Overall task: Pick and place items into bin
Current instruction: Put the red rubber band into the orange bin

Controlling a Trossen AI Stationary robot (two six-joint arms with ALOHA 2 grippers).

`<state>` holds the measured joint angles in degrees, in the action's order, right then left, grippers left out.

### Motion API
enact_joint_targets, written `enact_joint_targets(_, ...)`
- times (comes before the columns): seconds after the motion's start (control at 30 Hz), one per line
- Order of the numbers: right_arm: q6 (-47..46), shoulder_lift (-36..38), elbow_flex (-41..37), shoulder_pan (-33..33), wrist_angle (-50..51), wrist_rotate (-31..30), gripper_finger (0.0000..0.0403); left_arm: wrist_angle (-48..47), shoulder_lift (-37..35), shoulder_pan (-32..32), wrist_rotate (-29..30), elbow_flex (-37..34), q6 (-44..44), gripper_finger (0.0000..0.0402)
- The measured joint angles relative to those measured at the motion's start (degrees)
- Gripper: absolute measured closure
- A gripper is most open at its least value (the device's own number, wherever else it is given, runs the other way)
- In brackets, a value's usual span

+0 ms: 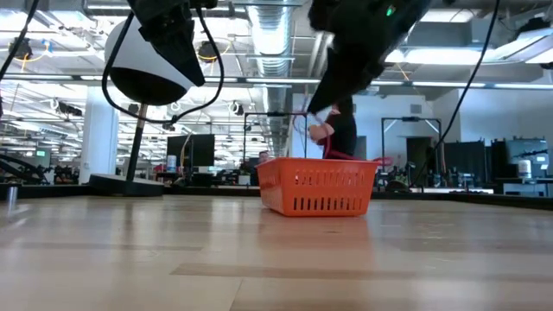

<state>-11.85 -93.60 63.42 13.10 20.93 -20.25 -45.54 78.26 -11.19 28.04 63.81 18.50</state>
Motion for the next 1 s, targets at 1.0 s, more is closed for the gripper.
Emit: enact_joint_targets(1.0,-1.66,-0.57,-0.02,-4.12,-1.17,3.73,0.0389,-0.87,3.60,-0.96,-16.48,0.00,-0.93,0.0313)
